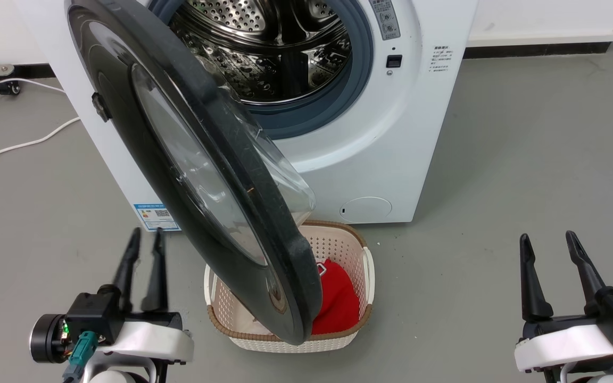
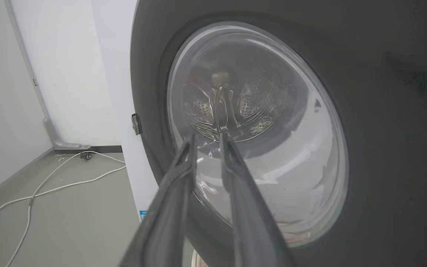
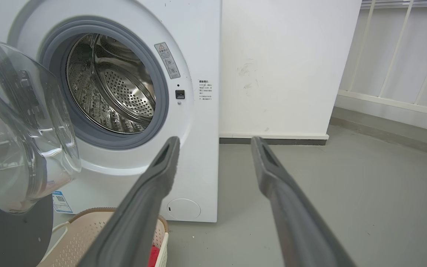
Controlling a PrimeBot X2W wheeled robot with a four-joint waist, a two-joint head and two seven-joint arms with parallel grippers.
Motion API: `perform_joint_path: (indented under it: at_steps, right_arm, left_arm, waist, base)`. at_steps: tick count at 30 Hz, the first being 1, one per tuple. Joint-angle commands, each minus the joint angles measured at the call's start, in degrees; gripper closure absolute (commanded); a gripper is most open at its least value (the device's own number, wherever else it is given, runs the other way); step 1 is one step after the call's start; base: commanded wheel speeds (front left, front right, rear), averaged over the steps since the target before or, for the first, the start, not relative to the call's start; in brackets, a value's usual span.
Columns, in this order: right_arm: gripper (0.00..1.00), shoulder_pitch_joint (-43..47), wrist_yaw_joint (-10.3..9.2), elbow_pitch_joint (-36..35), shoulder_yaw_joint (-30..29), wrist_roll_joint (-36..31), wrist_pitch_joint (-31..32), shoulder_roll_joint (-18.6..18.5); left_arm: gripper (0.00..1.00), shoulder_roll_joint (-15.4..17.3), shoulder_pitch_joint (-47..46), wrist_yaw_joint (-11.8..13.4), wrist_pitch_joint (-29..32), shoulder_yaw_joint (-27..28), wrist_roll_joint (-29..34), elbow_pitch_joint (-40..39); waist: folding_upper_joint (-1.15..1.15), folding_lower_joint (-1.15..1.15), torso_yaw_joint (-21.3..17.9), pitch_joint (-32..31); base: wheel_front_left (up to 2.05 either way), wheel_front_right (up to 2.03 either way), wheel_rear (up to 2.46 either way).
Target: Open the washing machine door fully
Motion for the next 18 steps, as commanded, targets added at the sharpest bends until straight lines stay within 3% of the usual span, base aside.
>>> perform_joint_path:
  at_steps: [1, 7, 12, 15, 16, 18]
  right_arm:
    - [0.0, -0.7, -0.04, 0.1, 0.0, 0.4, -0.1, 0.2]
    - [0.0, -0.8, -0.04, 0.4, 0.2, 1.1, -0.1, 0.2]
    - [0.0, -1.0, -0.04, 1.2, 0.3, 1.5, -0.1, 0.2]
    - [0.0, -1.2, -0.04, 1.4, 0.2, 1.6, -0.1, 0.2]
    - [0.0, -1.2, -0.04, 1.4, 0.0, 1.8, -0.1, 0.2]
    - [0.0, -1.1, -0.04, 1.5, -0.1, 2.0, -0.1, 0.2]
  left_arm:
    - [1.0, 0.0, -0.6, 0.1, -0.1, 0.0, 0.1, 0.2]
    - [1.0, 0.0, -1.3, 0.2, -0.1, 0.3, -0.4, -0.7]
    - [1.0, 0.0, -3.0, 0.9, -0.1, 1.3, -1.5, -5.9]
    - [1.0, 0.0, -4.7, 1.1, -0.1, 1.8, -1.5, -11.8]
    - [1.0, 0.0, -6.7, 1.7, -0.1, 1.8, -1.3, -19.2]
    - [1.0, 0.0, -8.0, 2.0, -0.1, 1.0, -0.9, -24.2]
  waist:
    - [0.0, 0.0, 0.0, 0.0]
    - [0.0, 0.0, -0.1, 0.2]
    - [0.0, 0.0, 0.0, 0.4]
    - [0.0, 0.0, 0.1, 0.5]
    - [0.0, 0.0, 0.3, 0.6]
    - [0.0, 0.0, 0.5, 0.5]
  base:
    - [0.0, 0.0, 0.0]
    - [0.0, 0.0, 0.0]
    - [0.0, 0.0, 0.0]
    - [0.0, 0.0, 0.0]
    - [0.0, 0.0, 0.0]
    - [0.0, 0.0, 0.0]
